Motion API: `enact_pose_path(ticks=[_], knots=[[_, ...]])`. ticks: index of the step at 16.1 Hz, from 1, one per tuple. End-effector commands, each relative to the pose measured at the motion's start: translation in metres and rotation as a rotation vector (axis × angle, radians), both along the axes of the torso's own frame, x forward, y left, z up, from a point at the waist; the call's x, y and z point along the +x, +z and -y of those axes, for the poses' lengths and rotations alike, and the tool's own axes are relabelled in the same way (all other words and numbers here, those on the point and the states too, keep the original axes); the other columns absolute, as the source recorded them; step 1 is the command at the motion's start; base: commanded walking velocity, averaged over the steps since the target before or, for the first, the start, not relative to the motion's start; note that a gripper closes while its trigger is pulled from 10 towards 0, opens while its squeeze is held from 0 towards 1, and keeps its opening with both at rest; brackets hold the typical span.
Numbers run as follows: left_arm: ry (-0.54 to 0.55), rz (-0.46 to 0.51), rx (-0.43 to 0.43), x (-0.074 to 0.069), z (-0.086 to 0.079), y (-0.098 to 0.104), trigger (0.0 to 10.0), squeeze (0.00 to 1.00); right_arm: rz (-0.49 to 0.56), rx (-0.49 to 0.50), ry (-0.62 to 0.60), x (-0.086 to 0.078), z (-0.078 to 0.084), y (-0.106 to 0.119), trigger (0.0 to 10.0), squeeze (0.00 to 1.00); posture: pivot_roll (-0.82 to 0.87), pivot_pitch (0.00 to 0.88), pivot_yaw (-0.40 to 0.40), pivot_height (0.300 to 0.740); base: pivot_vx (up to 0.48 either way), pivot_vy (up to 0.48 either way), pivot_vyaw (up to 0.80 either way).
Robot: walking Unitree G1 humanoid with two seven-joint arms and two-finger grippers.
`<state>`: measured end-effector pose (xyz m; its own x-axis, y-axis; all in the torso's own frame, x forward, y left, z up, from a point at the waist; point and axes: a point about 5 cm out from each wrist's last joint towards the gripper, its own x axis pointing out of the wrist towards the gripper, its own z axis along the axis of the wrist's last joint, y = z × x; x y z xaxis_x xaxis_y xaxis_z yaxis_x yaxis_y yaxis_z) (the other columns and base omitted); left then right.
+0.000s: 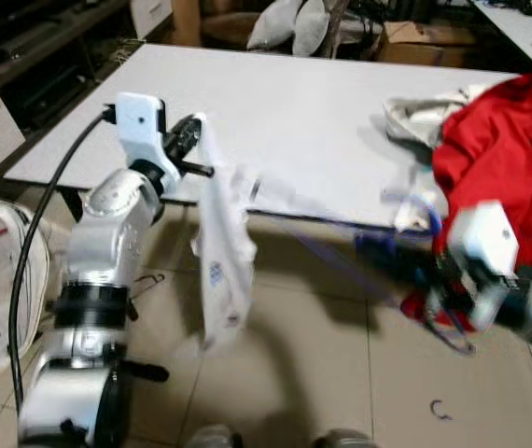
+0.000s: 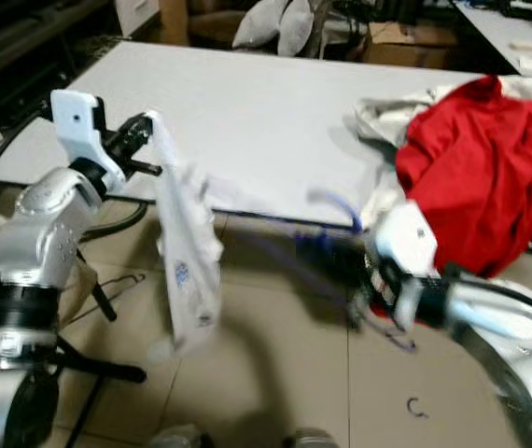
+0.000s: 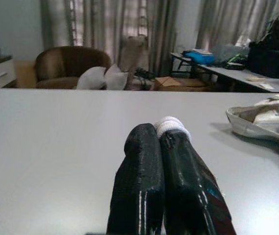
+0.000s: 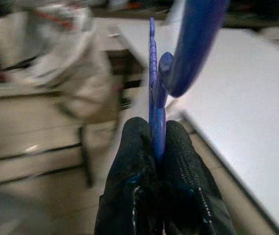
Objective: Hang hanger
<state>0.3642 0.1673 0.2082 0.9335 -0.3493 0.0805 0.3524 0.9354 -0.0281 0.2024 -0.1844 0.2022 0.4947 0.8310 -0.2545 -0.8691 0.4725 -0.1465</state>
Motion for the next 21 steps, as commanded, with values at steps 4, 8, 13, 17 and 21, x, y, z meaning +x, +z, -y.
enact_pose_path(ticks=[4, 8, 13, 17, 21], knots=[[-0.084, 0.142, -0.028, 0.013, 0.014, 0.048, 10.0, 0.00, -0.033, -0.063, 0.127, -0.002, -0.004, 0.003, 10.0, 0.00, -0.15, 0.000, 0.041, 0.740, 0.360, 0.000, 0.00], [-0.154, 0.249, -0.080, 0.012, 0.012, 0.093, 10.0, 0.00, 0.014, -0.125, 0.080, 0.029, -0.011, -0.008, 10.0, 0.00, -0.13, 0.000, 0.033, 0.740, 0.362, 0.000, 0.00], [-0.276, 0.368, -0.162, -0.007, 0.014, 0.142, 10.0, 0.00, 0.068, -0.138, 0.132, 0.063, -0.030, -0.011, 10.0, 0.00, -0.10, 0.000, 0.009, 0.740, 0.361, 0.000, 0.00], [-0.342, 0.431, -0.263, -0.023, 0.007, 0.170, 10.0, 0.00, 0.314, -0.132, -0.012, 0.130, -0.034, 0.030, 10.0, 0.00, -0.09, 0.000, 0.000, 0.740, 0.360, 0.000, 0.00], [-0.342, 0.478, -0.335, -0.030, -0.003, 0.187, 10.0, 0.00, 0.774, -0.052, -0.360, 0.177, -0.020, 0.138, 10.0, 0.00, -0.08, 0.000, -0.015, 0.740, 0.359, 0.000, 0.00]])
